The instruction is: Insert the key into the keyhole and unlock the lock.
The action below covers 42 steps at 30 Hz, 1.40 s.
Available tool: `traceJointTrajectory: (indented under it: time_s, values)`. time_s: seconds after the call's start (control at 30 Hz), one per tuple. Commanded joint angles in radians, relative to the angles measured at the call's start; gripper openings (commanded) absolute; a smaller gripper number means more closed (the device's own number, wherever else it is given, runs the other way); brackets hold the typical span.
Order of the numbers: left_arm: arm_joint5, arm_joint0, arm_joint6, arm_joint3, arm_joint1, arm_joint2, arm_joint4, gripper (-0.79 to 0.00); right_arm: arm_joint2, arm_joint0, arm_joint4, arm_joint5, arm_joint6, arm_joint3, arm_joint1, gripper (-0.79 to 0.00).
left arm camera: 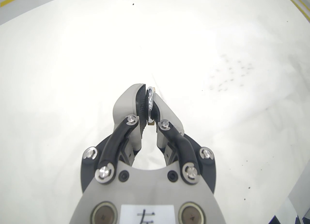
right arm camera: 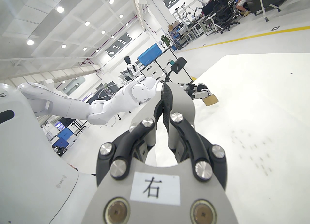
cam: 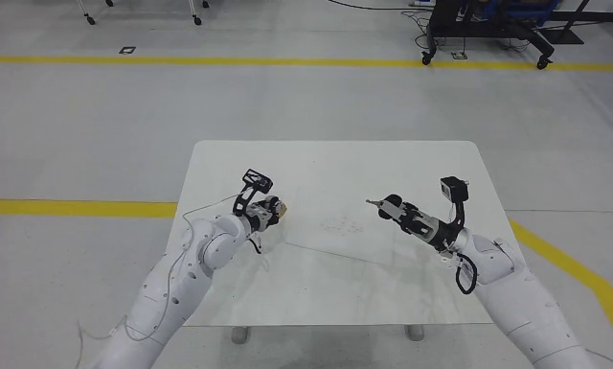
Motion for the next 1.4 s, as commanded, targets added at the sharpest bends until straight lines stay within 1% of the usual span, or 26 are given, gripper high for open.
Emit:
traceJointTrajectory:
  time_s: [0.0,0.37,0.4,0.43,0.47,0.53,0.57,0.63,0.7,0.73,1.37]
  values:
    - [0.010,-0.003,-0.010,0.002,-0.002,0.009,0.017,-0.785,0.000,0.000,0.000,0.000,0.000,0.000,0.000,-0.785]
    - [0.036,-0.008,-0.053,-0.005,-0.008,0.021,0.070,-0.785,0.000,0.000,0.000,0.000,0.000,0.000,0.000,-0.785]
    - [0.037,-0.008,-0.056,-0.004,-0.009,0.020,0.072,-0.770,0.000,0.000,0.000,0.000,0.000,0.000,0.000,-0.785]
    - [0.038,-0.007,-0.058,-0.005,-0.009,0.020,0.074,-0.727,0.000,0.000,0.000,0.000,0.000,0.000,0.000,-0.785]
    - [0.039,-0.006,-0.059,-0.005,-0.010,0.020,0.074,-0.662,0.000,0.000,0.000,0.000,0.000,0.000,0.000,-0.785]
    - [0.039,-0.004,-0.059,-0.006,-0.010,0.019,0.076,-0.634,0.000,0.000,0.000,0.000,0.000,0.000,0.000,-0.785]
    - [0.039,-0.003,-0.060,-0.006,-0.011,0.018,0.077,-0.634,0.000,0.000,0.000,0.000,0.000,0.000,0.000,-0.785]
    - [0.037,-0.001,-0.064,-0.007,-0.011,0.017,0.077,-0.659,0.000,0.000,0.000,0.000,0.000,0.000,0.000,-0.785]
    - [0.037,-0.001,-0.068,-0.008,-0.012,0.015,0.080,-0.717,0.000,0.000,0.000,0.000,0.000,0.000,0.000,-0.785]
    - [0.037,-0.001,-0.069,-0.008,-0.012,0.015,0.081,-0.785,0.000,0.000,0.000,0.000,0.000,0.000,0.000,-0.785]
    - [0.042,0.012,-0.080,-0.027,-0.016,0.002,0.113,-0.785,0.000,0.000,0.000,0.000,0.000,0.000,0.000,-0.785]
